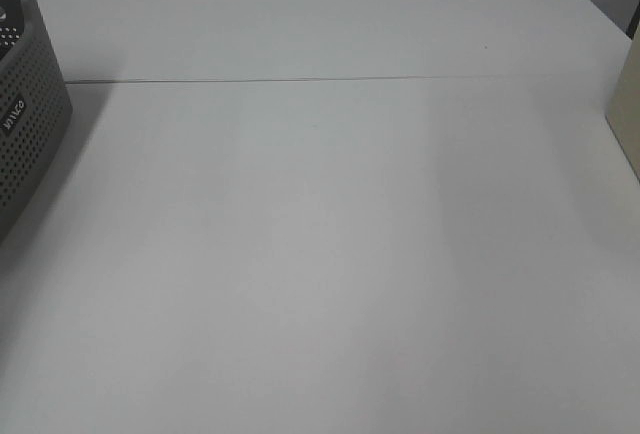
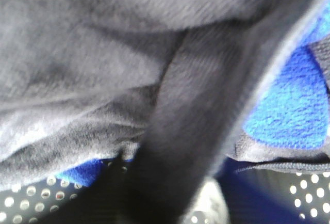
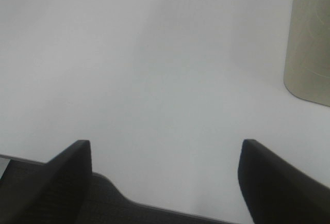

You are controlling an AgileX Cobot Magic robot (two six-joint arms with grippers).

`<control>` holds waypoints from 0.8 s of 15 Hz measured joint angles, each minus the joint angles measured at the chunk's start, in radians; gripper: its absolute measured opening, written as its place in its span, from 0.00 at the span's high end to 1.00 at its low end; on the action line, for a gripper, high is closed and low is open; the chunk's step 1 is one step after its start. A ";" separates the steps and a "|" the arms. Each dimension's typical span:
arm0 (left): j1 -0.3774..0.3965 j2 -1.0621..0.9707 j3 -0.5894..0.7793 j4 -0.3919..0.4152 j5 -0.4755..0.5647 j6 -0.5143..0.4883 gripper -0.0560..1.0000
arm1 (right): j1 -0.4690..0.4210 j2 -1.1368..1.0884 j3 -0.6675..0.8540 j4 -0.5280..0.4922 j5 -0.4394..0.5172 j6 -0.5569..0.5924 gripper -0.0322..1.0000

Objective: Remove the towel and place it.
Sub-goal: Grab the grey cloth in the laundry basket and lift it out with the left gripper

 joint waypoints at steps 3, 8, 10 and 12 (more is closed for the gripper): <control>0.000 -0.003 0.000 -0.001 0.000 -0.084 0.95 | 0.000 0.000 0.000 0.000 0.000 0.000 0.24; -0.009 -0.041 -0.013 0.012 -0.001 -0.271 0.95 | 0.000 0.000 0.000 0.000 0.000 0.000 0.24; -0.029 -0.098 -0.050 0.021 -0.033 -0.293 0.95 | 0.000 0.000 0.000 0.007 0.000 0.000 0.24; -0.057 -0.162 -0.101 0.000 -0.046 -0.295 0.95 | 0.000 0.000 0.000 0.007 0.000 0.000 0.24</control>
